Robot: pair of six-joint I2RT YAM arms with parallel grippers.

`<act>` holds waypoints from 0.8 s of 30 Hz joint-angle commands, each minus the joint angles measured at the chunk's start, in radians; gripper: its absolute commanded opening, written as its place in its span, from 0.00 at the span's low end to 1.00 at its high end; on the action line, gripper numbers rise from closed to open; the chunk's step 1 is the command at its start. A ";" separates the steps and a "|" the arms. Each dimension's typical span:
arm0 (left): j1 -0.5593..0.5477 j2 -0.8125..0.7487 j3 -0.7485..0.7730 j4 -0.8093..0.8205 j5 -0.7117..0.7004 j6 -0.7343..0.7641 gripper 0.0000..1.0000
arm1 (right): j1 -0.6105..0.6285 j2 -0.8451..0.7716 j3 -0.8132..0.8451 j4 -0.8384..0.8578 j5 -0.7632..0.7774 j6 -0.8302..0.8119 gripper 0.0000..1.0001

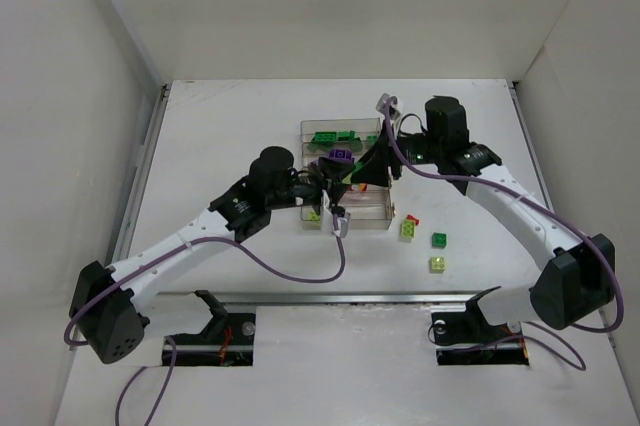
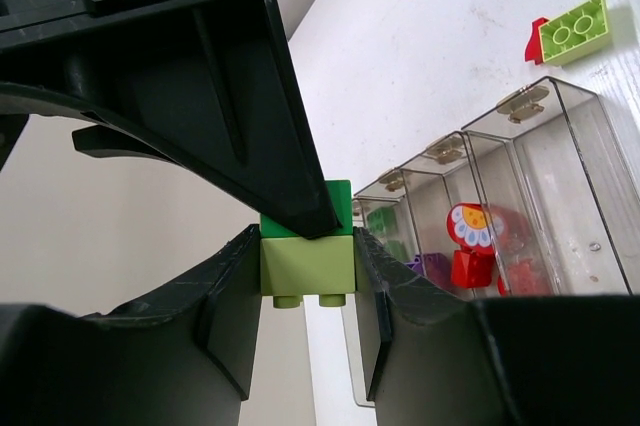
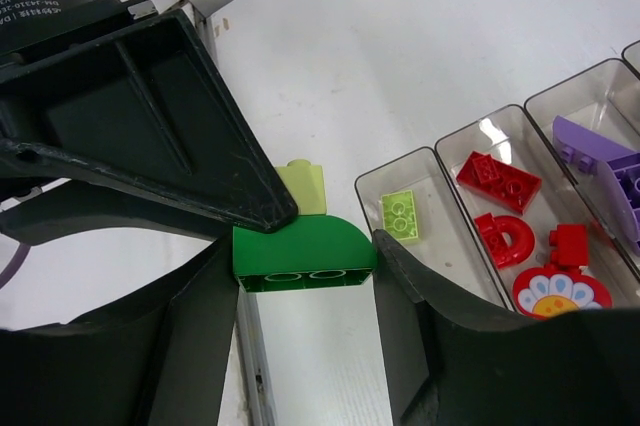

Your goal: Sort the legos into containers by color

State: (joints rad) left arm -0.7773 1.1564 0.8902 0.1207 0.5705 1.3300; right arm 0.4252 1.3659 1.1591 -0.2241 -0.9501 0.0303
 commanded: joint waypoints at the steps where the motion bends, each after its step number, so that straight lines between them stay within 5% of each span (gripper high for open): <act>1: -0.004 -0.027 -0.013 0.039 -0.012 -0.011 0.00 | 0.003 -0.011 0.042 0.034 -0.019 -0.012 0.05; 11: 0.042 -0.018 -0.022 -0.006 -0.208 -0.090 0.00 | -0.019 -0.050 0.008 -0.165 0.070 -0.141 0.00; 20: 0.096 -0.018 -0.031 -0.006 -0.256 -0.186 0.00 | -0.046 -0.083 -0.024 -0.138 0.120 -0.152 0.00; 24: 0.107 -0.018 -0.040 -0.006 -0.256 -0.279 0.00 | -0.046 0.000 -0.007 0.024 0.269 -0.055 0.00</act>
State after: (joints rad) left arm -0.6834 1.1564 0.8581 0.0967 0.3222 1.1446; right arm 0.3855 1.3193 1.1305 -0.3424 -0.7895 -0.0731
